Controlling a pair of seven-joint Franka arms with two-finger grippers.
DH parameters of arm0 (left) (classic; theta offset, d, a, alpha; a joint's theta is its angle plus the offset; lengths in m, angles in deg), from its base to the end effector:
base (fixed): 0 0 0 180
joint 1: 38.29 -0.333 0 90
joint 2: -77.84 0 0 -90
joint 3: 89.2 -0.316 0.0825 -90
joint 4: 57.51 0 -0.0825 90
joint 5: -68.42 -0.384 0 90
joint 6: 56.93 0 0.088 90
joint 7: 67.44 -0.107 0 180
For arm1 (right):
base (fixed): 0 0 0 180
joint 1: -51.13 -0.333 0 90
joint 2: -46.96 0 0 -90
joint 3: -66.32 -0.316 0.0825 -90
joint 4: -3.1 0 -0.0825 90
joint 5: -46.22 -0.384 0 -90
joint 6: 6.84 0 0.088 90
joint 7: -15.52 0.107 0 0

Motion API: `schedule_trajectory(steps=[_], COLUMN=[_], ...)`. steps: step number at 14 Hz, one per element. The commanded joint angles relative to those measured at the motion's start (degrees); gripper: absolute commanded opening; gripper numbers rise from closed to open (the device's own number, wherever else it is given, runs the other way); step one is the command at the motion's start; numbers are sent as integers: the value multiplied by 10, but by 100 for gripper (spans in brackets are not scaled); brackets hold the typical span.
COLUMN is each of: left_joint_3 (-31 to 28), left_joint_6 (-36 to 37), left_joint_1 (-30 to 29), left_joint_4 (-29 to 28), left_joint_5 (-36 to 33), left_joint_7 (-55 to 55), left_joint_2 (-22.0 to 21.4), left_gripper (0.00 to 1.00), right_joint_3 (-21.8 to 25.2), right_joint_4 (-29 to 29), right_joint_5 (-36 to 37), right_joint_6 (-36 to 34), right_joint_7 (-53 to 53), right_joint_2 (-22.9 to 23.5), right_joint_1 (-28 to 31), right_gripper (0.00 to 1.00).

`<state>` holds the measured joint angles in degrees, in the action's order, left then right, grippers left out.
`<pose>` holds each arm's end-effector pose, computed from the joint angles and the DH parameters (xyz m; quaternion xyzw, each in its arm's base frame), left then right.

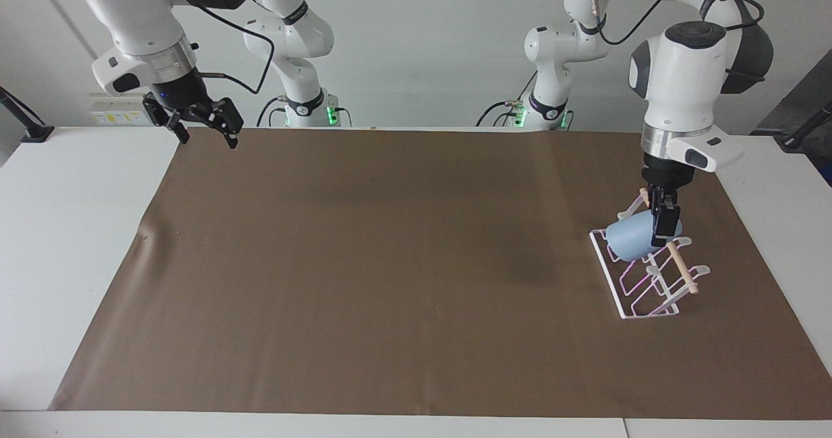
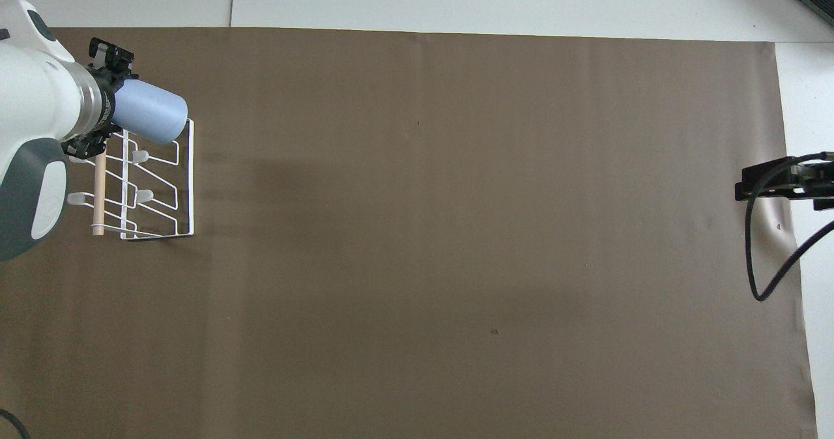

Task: Hang cup on cup holder
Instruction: 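Carry the cup with the left gripper while the right gripper retreats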

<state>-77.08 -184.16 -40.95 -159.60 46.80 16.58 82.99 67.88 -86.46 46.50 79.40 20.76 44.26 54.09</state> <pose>0.6155 -0.0862 0.5380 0.8215 0.5202 0.2329 0.0173 0.5315 -0.0430 0.6480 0.9963 -0.0852 -0.0054 0.0018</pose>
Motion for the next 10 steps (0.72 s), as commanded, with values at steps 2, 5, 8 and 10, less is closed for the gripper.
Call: schedule_trajectory(steps=[2, 5, 8, 10], left_joint_3=[3, 4, 4, 4], left_joint_6=[-53, -67, -69, -77], left_joint_1=[-20, -22, -23, -22], left_joint_4=[-46, -53, -53, -53], left_joint_5=[-94, -139, -174, -202], left_joint_7=[9, 37, 47, 69], left_joint_2=[-12, -2, 12, 19], left_gripper=[0, 0, 0, 0], right_joint_3=[-5, -7, -9, -12], right_joint_4=[17, 15, 17, 14], right_joint_5=[-12, -7, -5, 5], right_joint_6=[-13, -12, -18, -13], right_joint_7=[12, -75, -12, 2], right_joint_2=[9, 6, 6, 5], right_joint_1=[32, 42, 38, 22], right_gripper=[100, 100, 100, 100])
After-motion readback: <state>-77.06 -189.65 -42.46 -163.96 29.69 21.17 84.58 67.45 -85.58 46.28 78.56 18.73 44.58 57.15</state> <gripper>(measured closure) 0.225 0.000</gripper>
